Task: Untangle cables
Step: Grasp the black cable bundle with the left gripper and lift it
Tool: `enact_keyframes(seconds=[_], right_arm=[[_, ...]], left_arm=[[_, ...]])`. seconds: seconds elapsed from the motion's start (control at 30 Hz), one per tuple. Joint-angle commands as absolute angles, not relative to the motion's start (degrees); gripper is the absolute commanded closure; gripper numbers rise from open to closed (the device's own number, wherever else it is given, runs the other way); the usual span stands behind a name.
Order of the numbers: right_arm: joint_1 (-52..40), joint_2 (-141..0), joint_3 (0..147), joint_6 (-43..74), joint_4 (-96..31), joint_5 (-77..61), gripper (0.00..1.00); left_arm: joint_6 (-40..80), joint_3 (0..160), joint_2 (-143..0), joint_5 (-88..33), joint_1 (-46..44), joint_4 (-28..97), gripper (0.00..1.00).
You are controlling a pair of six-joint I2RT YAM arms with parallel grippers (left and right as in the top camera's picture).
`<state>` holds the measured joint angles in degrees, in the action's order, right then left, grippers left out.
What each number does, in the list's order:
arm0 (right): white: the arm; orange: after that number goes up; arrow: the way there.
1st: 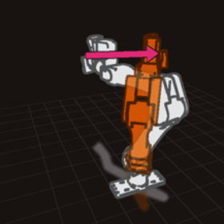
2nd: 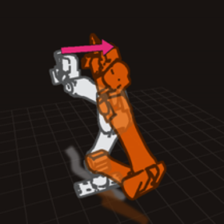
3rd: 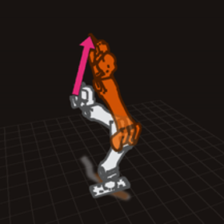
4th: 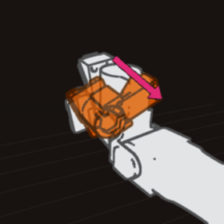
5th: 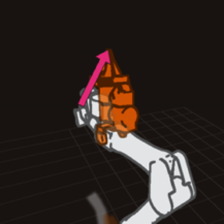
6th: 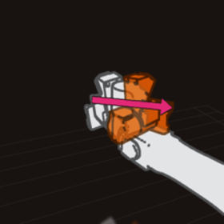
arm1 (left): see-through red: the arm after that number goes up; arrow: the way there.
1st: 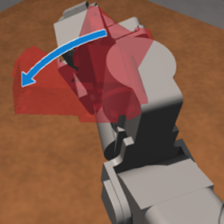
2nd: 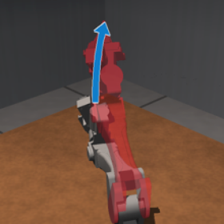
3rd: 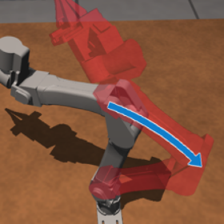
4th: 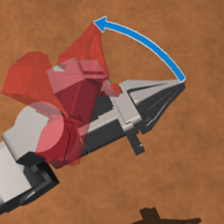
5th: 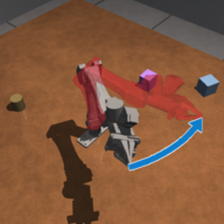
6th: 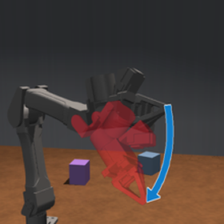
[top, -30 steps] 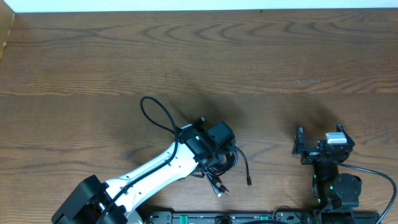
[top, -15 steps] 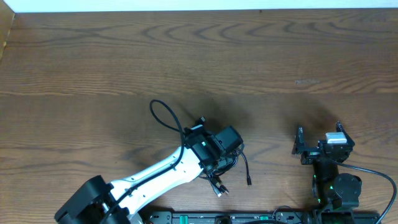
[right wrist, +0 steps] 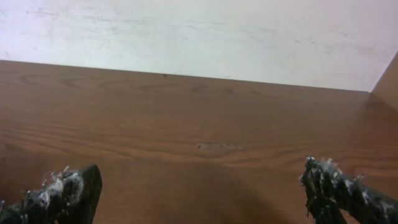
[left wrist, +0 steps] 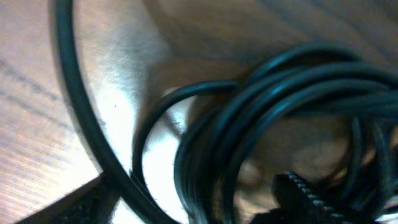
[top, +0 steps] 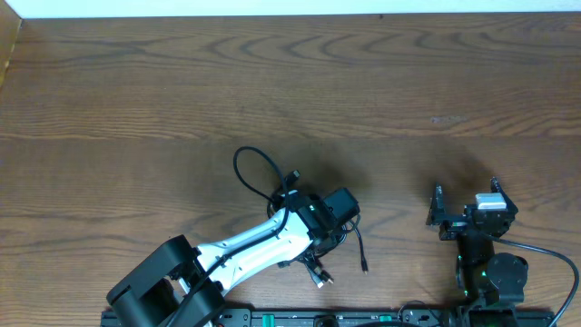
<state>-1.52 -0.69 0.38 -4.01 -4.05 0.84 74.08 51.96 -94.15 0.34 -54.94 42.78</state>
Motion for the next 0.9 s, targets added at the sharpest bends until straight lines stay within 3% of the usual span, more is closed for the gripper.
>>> enact_keyframes(seconds=[0.0,0.03,0.1,0.17,0.5,0.87], right_arm=[[-1.58,-0.45,0.32,-4.58,-4.32,0.49,0.01],[-1.58,-0.43,0.32,-4.58,-4.32,0.49,0.01],[-1.58,-0.45,0.32,-4.58,-4.32,0.49,0.01],[-1.58,-0.43,0.32,-4.58,-4.32,0.51,0.01],[-1.58,-0.43,0.32,-4.58,-4.32,0.51,0.01],[-1.58,-0.45,0.32,-4.58,-4.32,0.49,0.01]], left_arm=[[74.26,51.51,-94.63,0.64,-55.11,42.22,0.40],[74.26,51.51,-94.63,0.64,-55.11,41.76,0.55],[74.24,51.51,-94.63,0.64,-55.11,40.93,0.70],[74.13,51.53,-94.63,0.67,-55.11,40.32,0.92],[62.87,52.29,-91.94,2.33,-55.11,36.56,0.93],[48.51,52.90,-73.17,11.70,-55.11,36.51,0.92]])
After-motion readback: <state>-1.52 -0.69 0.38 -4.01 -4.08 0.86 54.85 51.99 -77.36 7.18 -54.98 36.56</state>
